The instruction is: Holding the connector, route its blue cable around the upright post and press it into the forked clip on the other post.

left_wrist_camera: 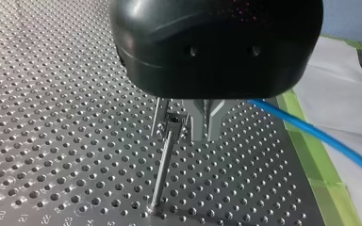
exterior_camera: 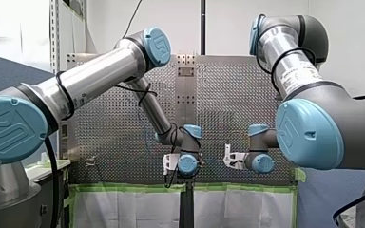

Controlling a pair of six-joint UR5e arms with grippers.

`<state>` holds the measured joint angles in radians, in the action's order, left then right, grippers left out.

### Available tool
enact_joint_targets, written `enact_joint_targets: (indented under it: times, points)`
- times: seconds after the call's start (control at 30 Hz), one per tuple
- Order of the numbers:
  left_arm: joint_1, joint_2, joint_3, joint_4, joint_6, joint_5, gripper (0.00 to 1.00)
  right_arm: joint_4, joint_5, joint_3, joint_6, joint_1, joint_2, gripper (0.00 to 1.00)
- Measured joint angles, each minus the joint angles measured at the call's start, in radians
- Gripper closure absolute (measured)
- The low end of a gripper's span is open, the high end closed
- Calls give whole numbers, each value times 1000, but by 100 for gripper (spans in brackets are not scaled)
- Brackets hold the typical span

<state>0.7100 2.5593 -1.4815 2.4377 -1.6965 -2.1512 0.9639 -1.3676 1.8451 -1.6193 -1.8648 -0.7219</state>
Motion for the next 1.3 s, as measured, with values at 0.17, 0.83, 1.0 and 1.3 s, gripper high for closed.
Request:
enact_joint_targets:
  times: [0.17, 0.83, 1.0, 1.3]
  points:
    - [-5, 0, 0, 0, 0, 8, 97, 2, 0, -1, -1, 0, 0, 100]
    - [-28, 2, 29, 10, -2, 40, 97, -2, 2, -17, 4, 0, 4, 100]
    - [-31, 28, 48, 27, -4, 54, 97, -2, 2, -18, 7, 0, 4, 100]
    - [-39, 82, 126, 79, -40, 56, 97, -2, 2, -19, 12, 0, 7, 100]
